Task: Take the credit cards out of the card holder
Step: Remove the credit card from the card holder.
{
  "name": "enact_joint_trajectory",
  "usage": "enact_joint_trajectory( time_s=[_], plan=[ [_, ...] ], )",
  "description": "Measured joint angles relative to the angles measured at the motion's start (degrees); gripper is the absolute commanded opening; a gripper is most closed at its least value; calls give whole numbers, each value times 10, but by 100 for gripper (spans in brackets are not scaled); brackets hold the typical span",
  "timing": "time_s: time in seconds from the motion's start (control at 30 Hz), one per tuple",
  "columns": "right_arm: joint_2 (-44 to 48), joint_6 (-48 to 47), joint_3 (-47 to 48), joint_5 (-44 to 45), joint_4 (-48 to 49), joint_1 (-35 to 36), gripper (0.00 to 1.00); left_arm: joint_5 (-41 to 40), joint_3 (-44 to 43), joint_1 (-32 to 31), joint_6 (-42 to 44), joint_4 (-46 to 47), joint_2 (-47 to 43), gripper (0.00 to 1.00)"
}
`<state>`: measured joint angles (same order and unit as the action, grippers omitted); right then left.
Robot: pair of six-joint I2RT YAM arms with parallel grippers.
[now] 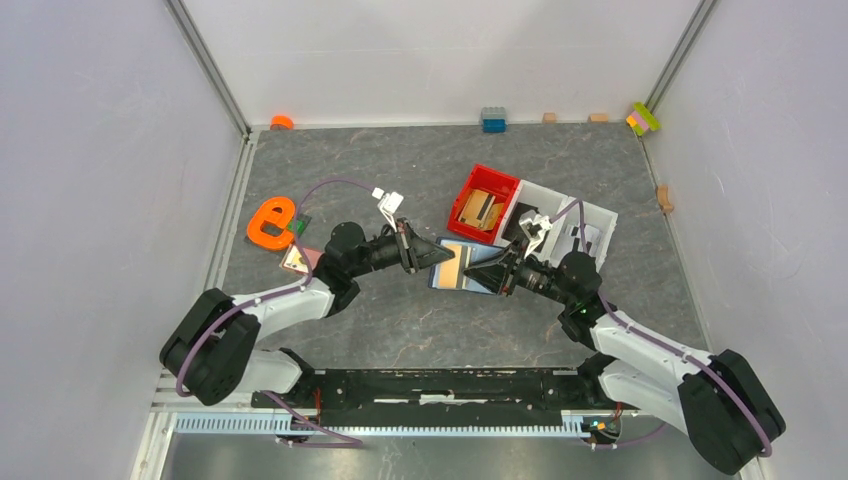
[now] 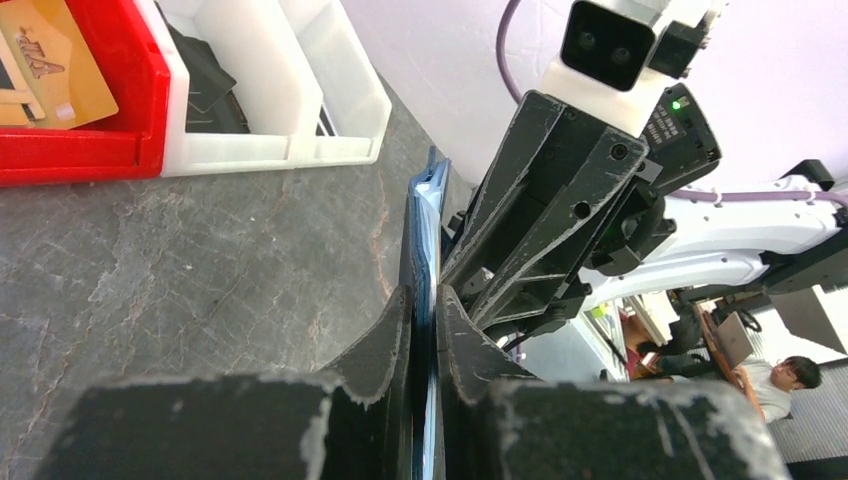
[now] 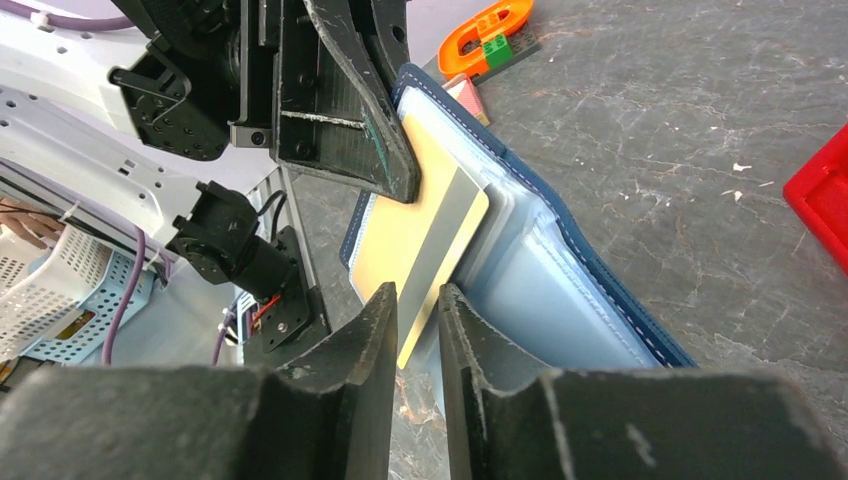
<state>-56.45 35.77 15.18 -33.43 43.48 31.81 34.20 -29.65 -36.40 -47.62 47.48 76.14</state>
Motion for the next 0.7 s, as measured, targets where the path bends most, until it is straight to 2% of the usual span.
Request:
enact_joint_trajectory(
  time_s=[0.37, 0.7],
  plan=[
    [-22, 58, -10, -40, 99, -6, 20, 35, 4, 14, -74, 120, 36, 2],
    [-23, 90, -14, -63, 147, -6, 27, 51, 4, 13, -94, 178, 45, 3]
  ],
)
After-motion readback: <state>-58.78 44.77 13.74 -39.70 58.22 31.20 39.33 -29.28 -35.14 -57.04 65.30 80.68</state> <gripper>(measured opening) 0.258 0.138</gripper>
